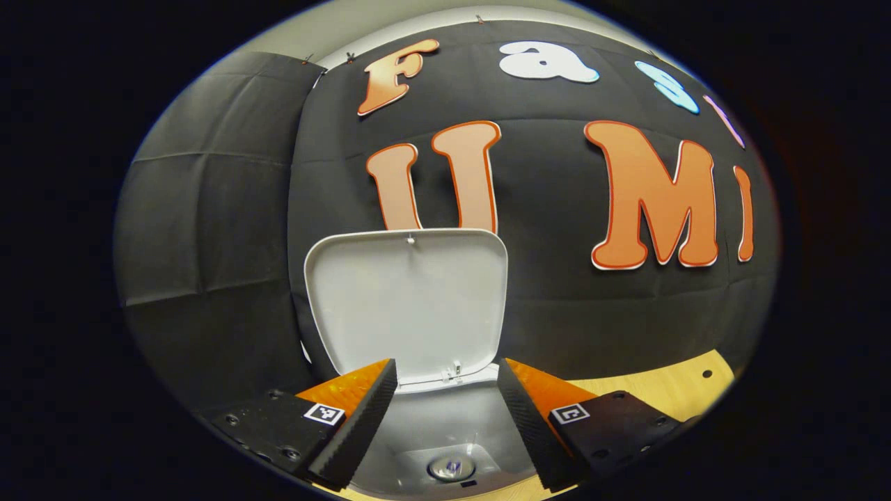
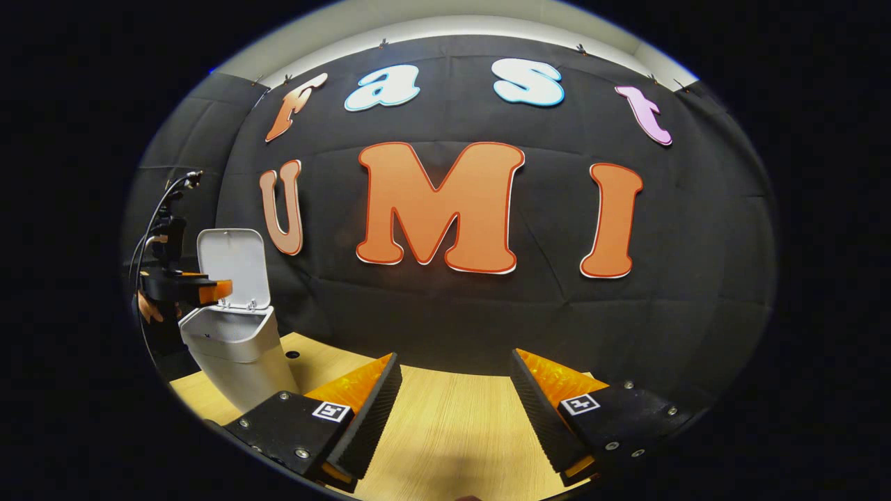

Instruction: Press the lid of the desktop garbage bin to open it, pick up the crumpled paper on the desktop and throw it into the bin, then pick up the pop can on the desktop and drop it into the bin, and finally close the garbage bin lid.

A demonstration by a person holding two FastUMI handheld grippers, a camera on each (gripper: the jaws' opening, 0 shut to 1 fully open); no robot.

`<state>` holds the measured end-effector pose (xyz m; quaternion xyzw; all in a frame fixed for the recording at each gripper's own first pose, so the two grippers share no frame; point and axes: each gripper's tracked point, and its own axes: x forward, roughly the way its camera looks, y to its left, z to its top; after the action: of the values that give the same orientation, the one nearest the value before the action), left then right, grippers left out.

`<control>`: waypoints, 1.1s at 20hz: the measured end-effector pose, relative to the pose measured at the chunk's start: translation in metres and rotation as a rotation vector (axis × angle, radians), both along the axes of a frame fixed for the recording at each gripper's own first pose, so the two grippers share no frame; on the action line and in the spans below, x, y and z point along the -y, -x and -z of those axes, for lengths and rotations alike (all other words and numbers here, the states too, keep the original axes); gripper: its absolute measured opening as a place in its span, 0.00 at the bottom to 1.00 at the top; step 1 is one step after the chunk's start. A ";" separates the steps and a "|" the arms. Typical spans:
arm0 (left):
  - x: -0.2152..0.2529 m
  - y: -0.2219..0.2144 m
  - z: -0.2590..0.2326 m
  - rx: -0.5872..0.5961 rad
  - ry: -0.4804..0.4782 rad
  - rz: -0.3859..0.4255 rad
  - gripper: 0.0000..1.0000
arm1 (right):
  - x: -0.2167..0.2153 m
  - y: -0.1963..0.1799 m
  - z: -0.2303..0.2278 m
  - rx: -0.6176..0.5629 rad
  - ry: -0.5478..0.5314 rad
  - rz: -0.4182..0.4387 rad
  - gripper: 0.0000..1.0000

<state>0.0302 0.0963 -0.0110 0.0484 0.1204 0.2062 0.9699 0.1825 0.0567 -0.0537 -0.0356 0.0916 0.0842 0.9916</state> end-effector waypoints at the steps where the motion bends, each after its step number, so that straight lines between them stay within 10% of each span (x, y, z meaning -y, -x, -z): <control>1: 0.000 0.000 -0.011 0.019 0.006 -0.003 0.92 | 0.000 0.001 -0.001 0.001 0.000 0.000 0.94; 22: -0.058 -0.078 -0.163 0.064 0.043 -0.013 0.92 | 0.005 0.015 -0.017 0.030 -0.014 -0.008 0.94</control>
<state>0.1077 0.1546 0.1520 0.0199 0.0941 0.2111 0.9727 0.1676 0.0513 -0.0370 -0.0303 0.0761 0.0881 0.9927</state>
